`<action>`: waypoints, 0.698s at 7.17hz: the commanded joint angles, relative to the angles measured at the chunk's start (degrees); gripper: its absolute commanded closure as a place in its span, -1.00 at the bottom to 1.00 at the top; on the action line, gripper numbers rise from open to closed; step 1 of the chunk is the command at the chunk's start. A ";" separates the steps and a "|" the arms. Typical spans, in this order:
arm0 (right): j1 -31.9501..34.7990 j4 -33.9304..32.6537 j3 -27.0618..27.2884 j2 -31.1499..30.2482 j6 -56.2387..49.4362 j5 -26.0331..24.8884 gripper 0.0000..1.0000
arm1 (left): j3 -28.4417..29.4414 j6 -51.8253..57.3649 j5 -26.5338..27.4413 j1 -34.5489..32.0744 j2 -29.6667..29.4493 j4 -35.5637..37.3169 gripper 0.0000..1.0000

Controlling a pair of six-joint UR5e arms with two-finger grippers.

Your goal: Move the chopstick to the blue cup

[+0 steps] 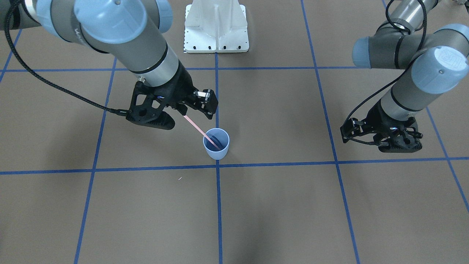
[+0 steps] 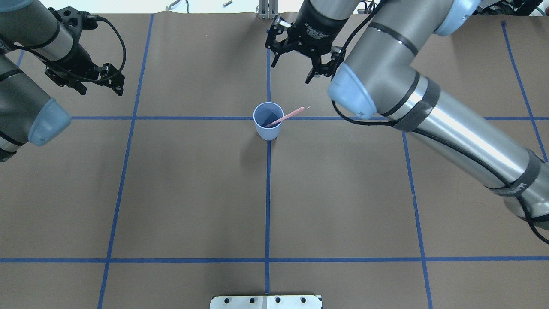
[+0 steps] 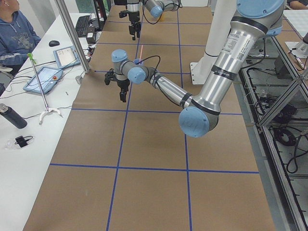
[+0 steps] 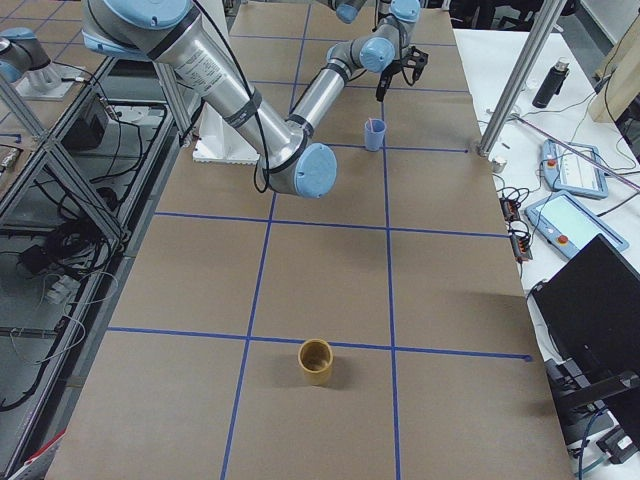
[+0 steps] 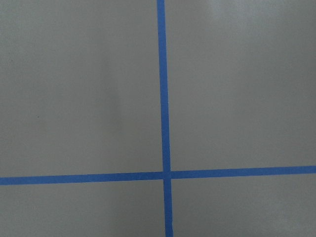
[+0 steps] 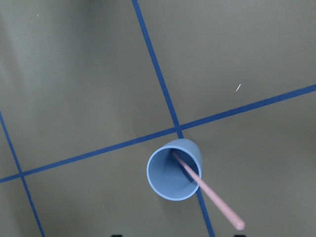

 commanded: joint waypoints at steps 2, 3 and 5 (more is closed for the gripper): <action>13.29 -0.14 9.91 -18.67 -17.87 3.06 -1.00 | -1.62 9.93 -3.29 -6.66 4.72 0.67 -0.95; 16.65 -0.22 9.57 -23.86 -29.11 1.94 -1.00 | -2.49 12.61 -6.01 -10.52 7.53 0.76 -0.95; 20.54 -0.05 7.82 -31.79 -49.88 -3.93 -1.00 | -6.96 12.55 -8.67 -11.97 12.73 2.15 -0.95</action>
